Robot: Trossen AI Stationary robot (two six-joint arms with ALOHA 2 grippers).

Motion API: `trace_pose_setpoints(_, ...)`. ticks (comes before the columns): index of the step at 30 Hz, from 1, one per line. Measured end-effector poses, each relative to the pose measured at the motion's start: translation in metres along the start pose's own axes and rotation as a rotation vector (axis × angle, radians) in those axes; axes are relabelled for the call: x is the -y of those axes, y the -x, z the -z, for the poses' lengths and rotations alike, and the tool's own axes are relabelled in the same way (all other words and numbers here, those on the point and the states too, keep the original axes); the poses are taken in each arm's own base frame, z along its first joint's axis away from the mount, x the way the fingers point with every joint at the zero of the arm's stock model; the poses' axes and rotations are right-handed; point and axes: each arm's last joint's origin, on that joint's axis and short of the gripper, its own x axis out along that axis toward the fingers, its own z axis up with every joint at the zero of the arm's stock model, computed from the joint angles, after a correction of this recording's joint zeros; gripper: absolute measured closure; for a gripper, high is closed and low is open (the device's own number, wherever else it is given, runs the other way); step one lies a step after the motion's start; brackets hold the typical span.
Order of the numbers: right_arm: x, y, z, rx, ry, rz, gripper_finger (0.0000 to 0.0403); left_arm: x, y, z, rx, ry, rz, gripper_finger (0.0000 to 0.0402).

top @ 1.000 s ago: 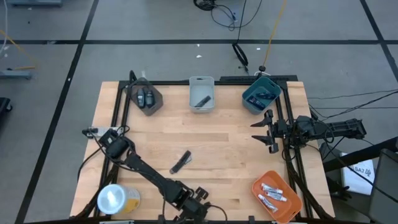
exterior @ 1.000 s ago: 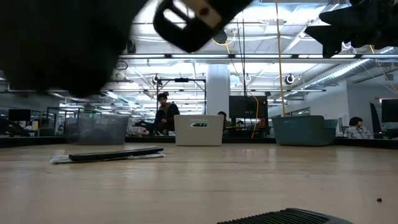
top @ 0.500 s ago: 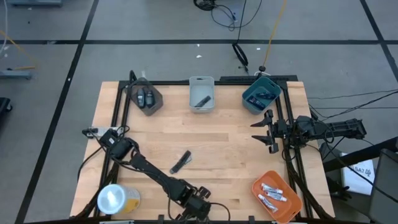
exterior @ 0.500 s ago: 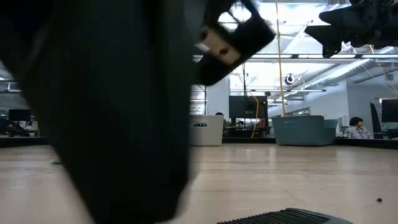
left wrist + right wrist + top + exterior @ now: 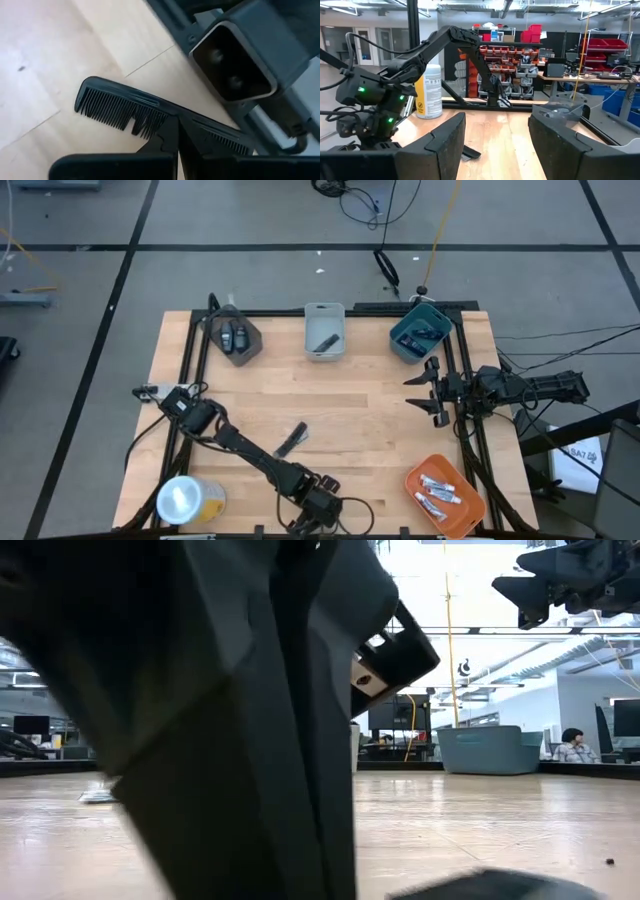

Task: Pick & Place Travel size toiletries
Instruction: Move the black comb to the middle of the table

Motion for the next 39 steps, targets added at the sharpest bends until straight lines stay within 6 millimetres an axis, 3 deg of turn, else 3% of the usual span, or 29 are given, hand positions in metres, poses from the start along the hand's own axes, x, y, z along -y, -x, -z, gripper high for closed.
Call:
trace_pose_setpoints(9, 0.000, 0.000, 0.000, -0.003, 0.001, 0.000, 0.0193, -0.017, 0.007, 0.016, -0.154, 0.062, -0.065, 0.0401)
trace_pose_setpoints(18, 0.000, 0.000, 0.001, -0.005, -0.001, 0.000, 0.0193, -0.052, 0.022, 0.032, -0.290, 0.128, -0.155, 0.0401)
trace_pose_setpoints(28, 0.000, 0.000, 0.001, -0.008, -0.001, -0.002, 0.0193, -0.097, 0.053, 0.057, -0.494, 0.234, -0.326, 0.0401)
trace_pose_setpoints(35, -0.001, 0.000, 0.001, -0.008, -0.001, -0.024, 0.0193, -0.102, 0.074, 0.052, -0.441, 0.233, -0.408, 0.0402)
trace_pose_setpoints(39, -0.001, 0.000, 0.001, -0.009, -0.001, -0.024, 0.0193, -0.087, 0.111, 0.041, -0.366, 0.278, -0.560, 0.0402)
